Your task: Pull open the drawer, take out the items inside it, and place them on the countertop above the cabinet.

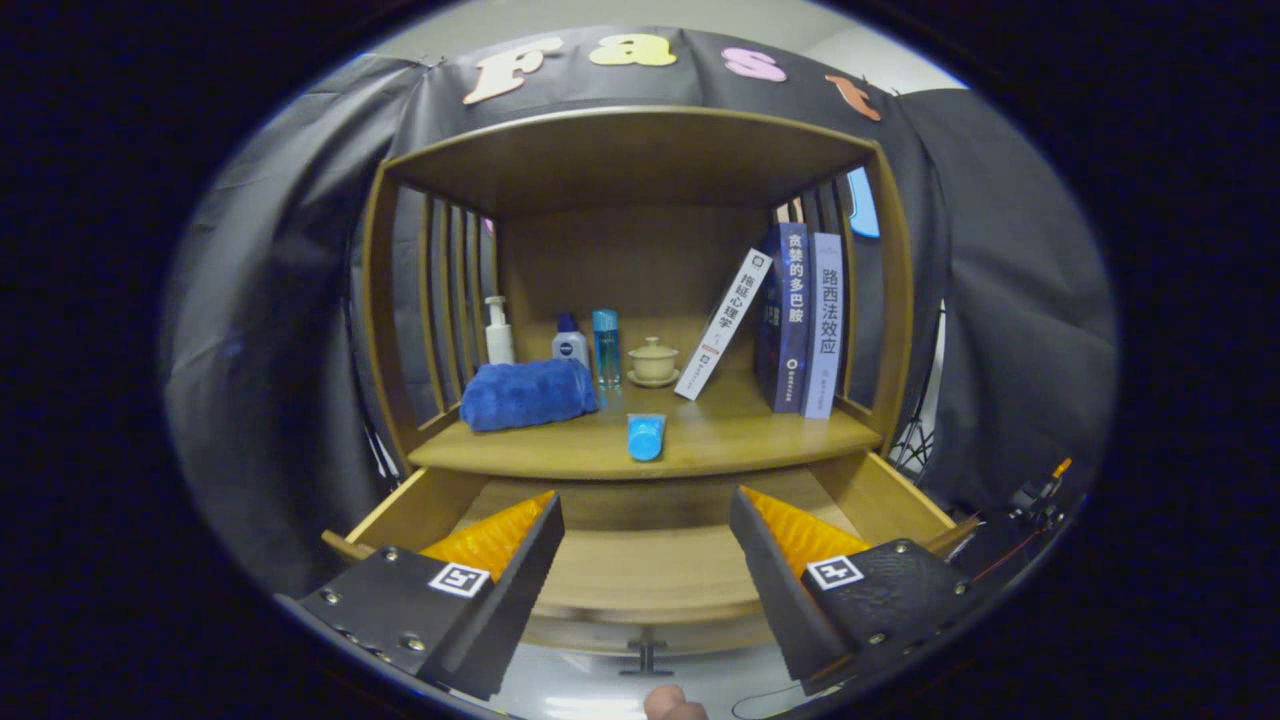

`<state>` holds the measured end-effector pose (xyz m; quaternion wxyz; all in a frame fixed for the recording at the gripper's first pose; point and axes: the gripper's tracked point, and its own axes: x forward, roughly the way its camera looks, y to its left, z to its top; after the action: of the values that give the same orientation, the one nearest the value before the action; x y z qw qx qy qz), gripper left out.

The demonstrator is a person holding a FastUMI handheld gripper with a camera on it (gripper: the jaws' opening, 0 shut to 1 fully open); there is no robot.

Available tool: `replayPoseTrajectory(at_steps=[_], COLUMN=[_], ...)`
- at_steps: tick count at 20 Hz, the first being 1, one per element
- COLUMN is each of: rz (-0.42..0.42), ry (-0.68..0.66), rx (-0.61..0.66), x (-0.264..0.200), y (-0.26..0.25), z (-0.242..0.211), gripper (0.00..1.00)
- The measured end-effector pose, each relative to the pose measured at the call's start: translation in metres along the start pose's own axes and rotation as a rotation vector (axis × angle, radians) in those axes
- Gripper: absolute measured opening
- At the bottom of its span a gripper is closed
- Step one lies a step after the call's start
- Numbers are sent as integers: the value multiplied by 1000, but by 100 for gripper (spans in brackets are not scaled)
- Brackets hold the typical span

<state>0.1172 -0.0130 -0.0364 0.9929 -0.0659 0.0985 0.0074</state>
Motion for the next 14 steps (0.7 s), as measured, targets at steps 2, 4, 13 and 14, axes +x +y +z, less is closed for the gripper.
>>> replayPoseTrajectory(at_steps=[2,4,13,14], rz=[-4,4,31,28], ry=[-25,-51,-91,-89], rx=[-5,-13,-89,-89], x=[-19,-33,-52,-50], y=[0,5,17,16], z=[-10,-18,-84,-90], gripper=[99,99,99,100])
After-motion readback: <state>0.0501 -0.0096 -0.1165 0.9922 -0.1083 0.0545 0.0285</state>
